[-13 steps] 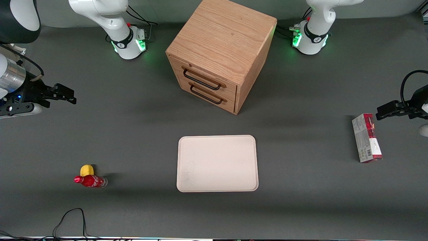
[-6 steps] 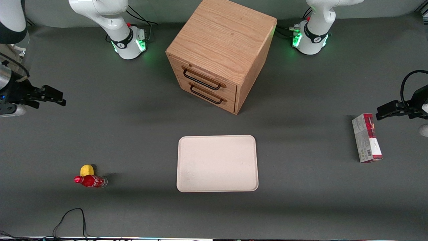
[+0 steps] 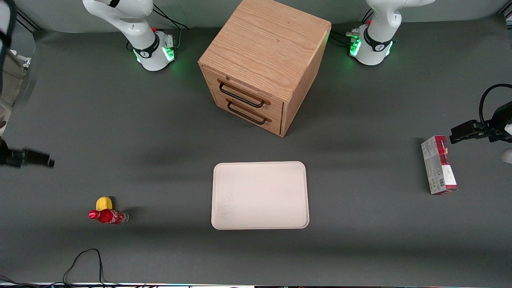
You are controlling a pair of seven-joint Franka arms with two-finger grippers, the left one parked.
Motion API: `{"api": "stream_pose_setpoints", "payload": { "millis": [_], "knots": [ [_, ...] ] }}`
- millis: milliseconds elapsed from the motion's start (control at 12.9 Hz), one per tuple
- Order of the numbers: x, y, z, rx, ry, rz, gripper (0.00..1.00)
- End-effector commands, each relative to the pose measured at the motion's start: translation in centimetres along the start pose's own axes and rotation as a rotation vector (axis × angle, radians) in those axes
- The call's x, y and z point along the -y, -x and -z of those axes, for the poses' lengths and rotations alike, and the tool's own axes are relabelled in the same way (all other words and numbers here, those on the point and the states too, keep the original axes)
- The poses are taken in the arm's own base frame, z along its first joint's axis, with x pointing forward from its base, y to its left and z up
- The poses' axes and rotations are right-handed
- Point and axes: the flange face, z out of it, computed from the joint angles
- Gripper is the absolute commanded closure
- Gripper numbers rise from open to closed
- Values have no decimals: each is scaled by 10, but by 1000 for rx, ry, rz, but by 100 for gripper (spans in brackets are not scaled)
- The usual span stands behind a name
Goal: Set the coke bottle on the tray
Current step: 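Move the open right gripper down over the red Coca-Cola bottle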
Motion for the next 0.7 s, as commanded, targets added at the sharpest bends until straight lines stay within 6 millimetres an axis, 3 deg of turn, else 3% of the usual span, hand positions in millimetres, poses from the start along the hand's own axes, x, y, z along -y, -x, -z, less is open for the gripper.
{"api": "stream_pose_setpoints", "payload": {
  "millis": [0,233,620],
  "knots": [
    [3,-30,-13,-12,3,24,0],
    [4,-36,-21,-26,5,24,0],
    [20,-56,-78,-6,4,45,0]
  ]
}}
